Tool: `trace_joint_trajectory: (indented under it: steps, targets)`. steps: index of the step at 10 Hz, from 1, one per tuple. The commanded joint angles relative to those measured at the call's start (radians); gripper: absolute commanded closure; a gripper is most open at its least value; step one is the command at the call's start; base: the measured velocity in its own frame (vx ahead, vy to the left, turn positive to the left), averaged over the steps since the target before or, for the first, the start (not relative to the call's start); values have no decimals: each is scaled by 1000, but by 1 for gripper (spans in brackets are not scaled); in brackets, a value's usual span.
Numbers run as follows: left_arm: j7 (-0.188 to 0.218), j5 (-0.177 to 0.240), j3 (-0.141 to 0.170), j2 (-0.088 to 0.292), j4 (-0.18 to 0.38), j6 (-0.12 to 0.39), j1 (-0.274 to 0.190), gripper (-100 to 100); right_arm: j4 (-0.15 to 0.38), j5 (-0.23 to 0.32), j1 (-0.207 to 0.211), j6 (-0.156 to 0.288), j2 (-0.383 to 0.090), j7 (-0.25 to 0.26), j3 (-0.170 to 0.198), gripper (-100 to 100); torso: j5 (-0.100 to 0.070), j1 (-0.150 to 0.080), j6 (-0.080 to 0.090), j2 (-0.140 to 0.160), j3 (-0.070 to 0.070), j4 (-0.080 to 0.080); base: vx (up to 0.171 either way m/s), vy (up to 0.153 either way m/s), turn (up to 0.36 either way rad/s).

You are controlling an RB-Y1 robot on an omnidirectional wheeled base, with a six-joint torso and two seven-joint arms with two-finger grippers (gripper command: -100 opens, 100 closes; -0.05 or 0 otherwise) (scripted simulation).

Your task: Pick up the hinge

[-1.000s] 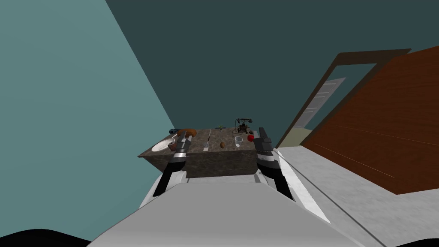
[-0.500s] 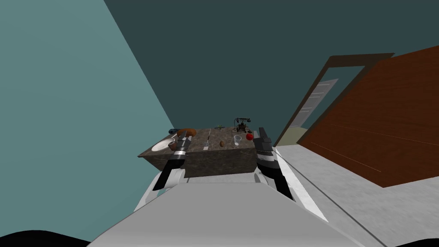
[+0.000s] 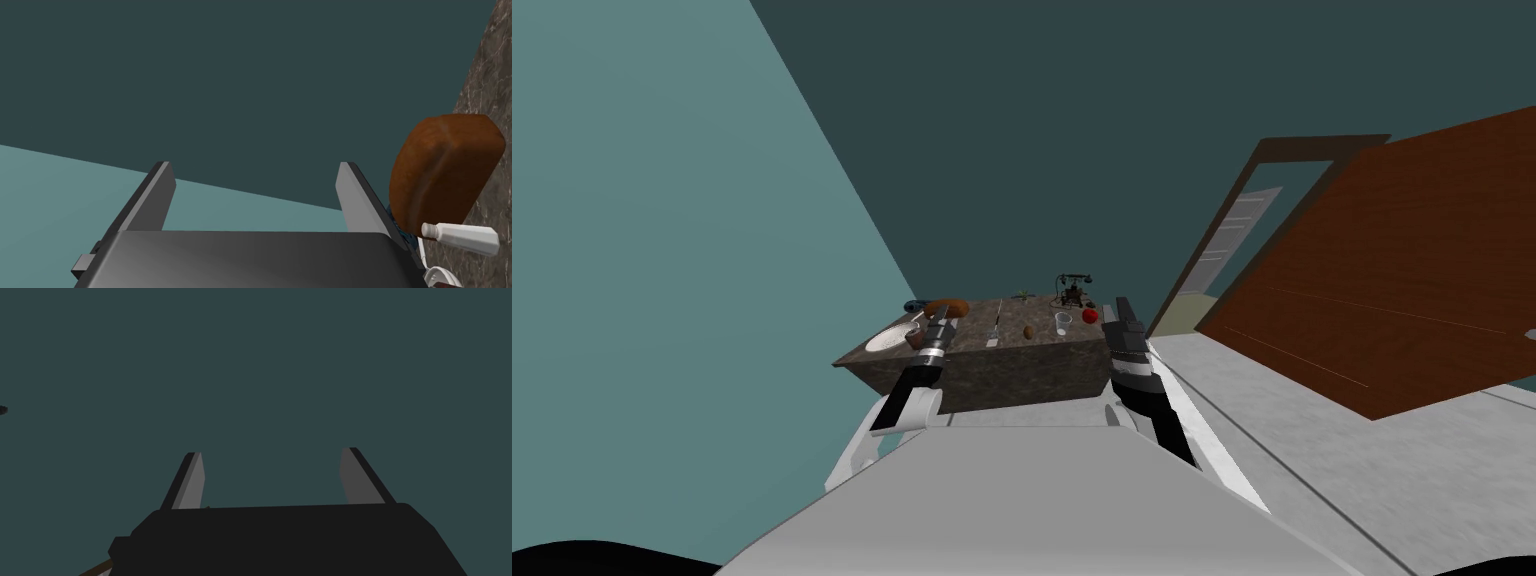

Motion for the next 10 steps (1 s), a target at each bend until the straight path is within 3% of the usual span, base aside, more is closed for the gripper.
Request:
trace_joint_trajectory:
  steps: [1,10]
  targets:
    - [5,2,9,3,-4,50,-5,-100,0,0,0,0,0,0,0,0,0,0,0,0,0,0,-34,10,-31]
    - [28,6,59,-4,-11,290,-60,-100,0,0,0,0,0,0,0,0,0,0,0,-1,-1,0,-35,8,-42]
